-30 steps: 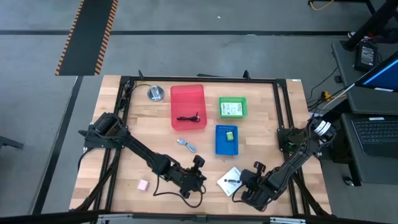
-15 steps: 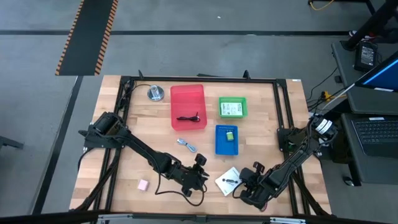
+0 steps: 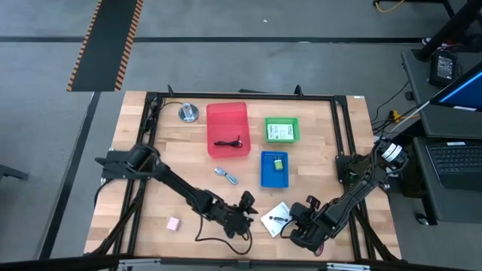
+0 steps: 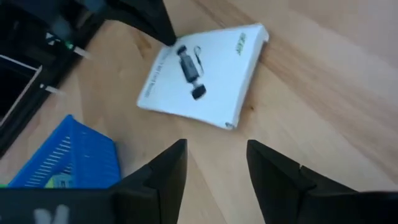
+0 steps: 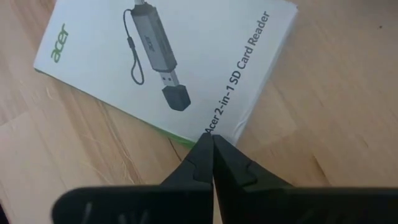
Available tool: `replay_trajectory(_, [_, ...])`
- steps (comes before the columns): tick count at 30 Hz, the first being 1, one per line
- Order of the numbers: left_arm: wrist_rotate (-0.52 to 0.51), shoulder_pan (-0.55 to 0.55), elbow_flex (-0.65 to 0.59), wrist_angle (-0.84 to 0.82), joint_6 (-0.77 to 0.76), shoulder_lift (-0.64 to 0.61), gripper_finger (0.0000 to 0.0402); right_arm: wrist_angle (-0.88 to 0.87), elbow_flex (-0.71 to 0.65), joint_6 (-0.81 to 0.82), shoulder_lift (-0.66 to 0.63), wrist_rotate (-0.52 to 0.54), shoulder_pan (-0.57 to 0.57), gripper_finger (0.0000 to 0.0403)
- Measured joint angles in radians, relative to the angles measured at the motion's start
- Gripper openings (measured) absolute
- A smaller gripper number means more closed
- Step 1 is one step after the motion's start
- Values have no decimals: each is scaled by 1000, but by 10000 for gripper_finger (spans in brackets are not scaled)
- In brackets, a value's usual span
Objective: Pick and place items into bin
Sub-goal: Put the card reader box into the green bin
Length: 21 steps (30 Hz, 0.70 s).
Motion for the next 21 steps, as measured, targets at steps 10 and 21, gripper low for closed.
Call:
replay_trajectory(10, [-1,17,0,21,24,74,163,52,-3,-3,1,-6,-24,0])
replay_trajectory(21, [28,34,2,48,63,82,160,108,-5,-32,5,-6,-57,0])
